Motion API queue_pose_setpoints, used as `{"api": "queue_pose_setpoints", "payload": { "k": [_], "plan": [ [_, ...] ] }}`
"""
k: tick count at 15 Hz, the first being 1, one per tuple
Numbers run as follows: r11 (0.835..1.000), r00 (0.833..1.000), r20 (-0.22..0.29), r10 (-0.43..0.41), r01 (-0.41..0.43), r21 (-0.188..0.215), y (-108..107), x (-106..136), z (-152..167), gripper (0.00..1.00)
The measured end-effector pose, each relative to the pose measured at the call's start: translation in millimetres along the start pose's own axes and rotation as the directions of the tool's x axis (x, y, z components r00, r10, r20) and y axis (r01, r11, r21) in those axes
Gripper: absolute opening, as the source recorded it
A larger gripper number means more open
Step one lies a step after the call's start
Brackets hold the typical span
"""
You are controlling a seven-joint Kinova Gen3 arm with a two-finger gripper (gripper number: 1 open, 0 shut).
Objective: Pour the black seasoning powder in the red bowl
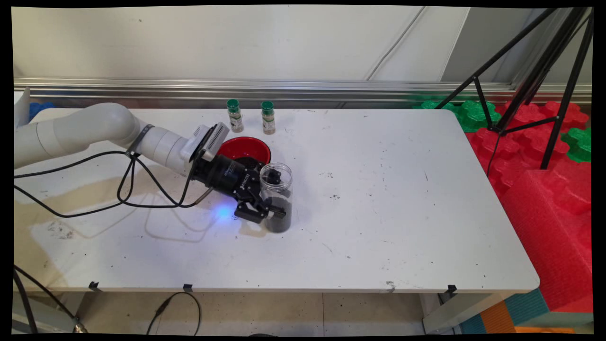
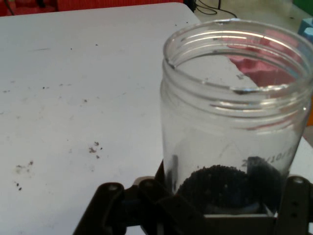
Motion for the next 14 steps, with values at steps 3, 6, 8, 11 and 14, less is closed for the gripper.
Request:
{"api": "queue_pose_setpoints", "payload": {
  "k": [3, 6, 8, 11, 14],
  "plan": [
    [1.0, 1.0, -0.006, 0.001, -0.001, 0.009, -1.7, -1.3, 1.2, 0.0],
    [1.0, 1.0, -0.016, 0.004, -0.003, 0.021, -3.4, -1.1, 0.5, 0.0],
    [1.0, 1.0, -0.025, 0.005, -0.005, 0.031, -4.4, 0.2, -0.8, 0.0],
    [0.999, 0.999, -0.041, 0.007, -0.005, 0.048, -5.9, 3.4, -3.9, 0.0],
    [0.998, 0.999, -0.053, 0.008, -0.005, 0.06, -6.2, 6.8, -7.3, 0.0]
  ]
}}
